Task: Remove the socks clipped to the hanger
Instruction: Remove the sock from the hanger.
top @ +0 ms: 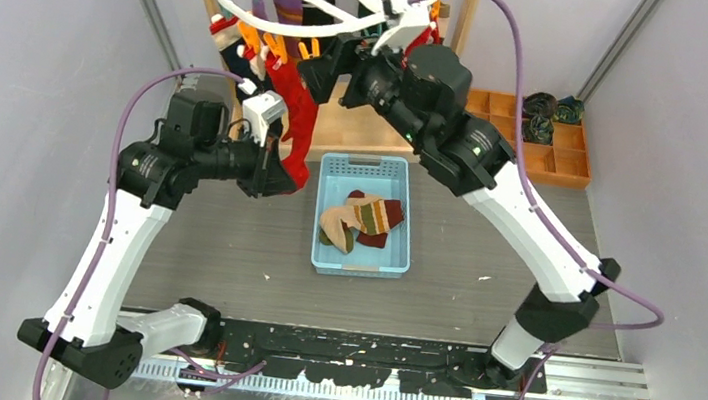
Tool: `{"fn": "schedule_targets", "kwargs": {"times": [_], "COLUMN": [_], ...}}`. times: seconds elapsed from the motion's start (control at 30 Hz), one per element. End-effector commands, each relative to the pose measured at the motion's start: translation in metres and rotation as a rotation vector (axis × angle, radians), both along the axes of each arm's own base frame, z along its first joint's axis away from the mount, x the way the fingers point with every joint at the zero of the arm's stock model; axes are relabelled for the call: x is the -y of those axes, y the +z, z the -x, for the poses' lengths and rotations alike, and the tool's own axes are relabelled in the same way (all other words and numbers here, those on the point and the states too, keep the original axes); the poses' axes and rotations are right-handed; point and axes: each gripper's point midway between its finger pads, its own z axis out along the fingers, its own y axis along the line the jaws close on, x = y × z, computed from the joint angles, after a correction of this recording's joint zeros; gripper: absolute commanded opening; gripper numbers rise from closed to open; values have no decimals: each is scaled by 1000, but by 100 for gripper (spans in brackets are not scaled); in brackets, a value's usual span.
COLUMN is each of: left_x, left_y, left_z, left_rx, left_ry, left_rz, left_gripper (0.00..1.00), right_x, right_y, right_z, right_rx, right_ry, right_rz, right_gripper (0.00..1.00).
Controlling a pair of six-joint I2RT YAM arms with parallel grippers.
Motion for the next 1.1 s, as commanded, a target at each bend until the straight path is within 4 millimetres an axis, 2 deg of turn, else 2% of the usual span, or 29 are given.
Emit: {"fn": "schedule_targets", "kwargs": {"times": [0.0, 0.3, 0.53, 0.7, 0.97, 1.07], "left_x": [0, 3, 6, 7, 8, 8], "left_y": [18, 17, 13, 13, 11, 8], "left_z": [3, 9, 12, 13, 15, 14], "left_rx": [81, 76, 59, 58, 50, 43], "left_ry": [0, -26, -39, -43, -48, -48], "left_rz": [22, 33, 38, 38, 42, 37], "left_gripper": [0, 0, 0, 0, 0, 0], "right_x": [-10, -24, -36, -44, -44, -39], "right_y": [-20, -24, -15, -16, -9, -1], "right_z": [-5, -25, -37, -51, -62, -64], "right_rx": [-3, 13, 60, 74, 100, 112], "right_ry": [57, 60, 52, 41, 13, 0], "right_rz": [160, 187, 164, 157, 114, 91], "right_gripper": [85, 82, 78, 75, 59, 48]}}
